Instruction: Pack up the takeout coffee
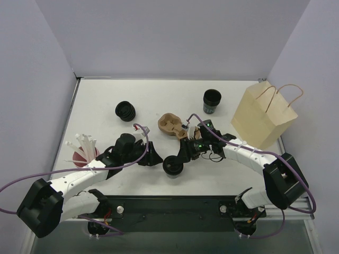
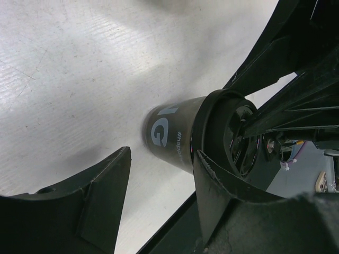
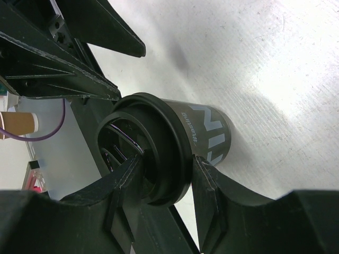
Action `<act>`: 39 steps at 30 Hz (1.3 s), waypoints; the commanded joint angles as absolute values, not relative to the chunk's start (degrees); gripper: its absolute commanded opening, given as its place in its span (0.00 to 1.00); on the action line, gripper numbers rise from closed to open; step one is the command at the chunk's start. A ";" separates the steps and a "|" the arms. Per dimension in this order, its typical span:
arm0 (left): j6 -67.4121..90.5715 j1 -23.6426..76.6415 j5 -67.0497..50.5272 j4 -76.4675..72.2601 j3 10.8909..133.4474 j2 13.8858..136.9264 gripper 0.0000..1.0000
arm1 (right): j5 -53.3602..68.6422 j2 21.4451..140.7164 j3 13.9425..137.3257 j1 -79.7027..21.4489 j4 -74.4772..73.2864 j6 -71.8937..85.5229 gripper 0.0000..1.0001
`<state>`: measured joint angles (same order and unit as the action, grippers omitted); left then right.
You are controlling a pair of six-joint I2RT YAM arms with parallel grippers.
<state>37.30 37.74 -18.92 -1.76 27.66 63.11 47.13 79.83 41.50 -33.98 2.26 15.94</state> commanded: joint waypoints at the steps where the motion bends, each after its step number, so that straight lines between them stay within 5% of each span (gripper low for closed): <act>1: 38.49 37.62 -21.53 -7.12 26.20 61.79 0.60 | 44.12 80.25 42.45 -34.80 0.26 13.36 0.31; 24: 43.33 37.62 -23.82 -13.09 23.30 60.55 0.59 | 43.33 79.89 41.66 -35.07 0.70 14.24 0.29; 39: 46.23 43.76 -17.51 -18.11 17.40 66.09 0.47 | 42.10 79.89 37.10 -34.98 5.53 15.55 0.27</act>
<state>46.54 39.68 -21.93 -19.62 18.90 64.18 46.28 79.48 40.80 -34.46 3.49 16.45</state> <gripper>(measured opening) 0.492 0.374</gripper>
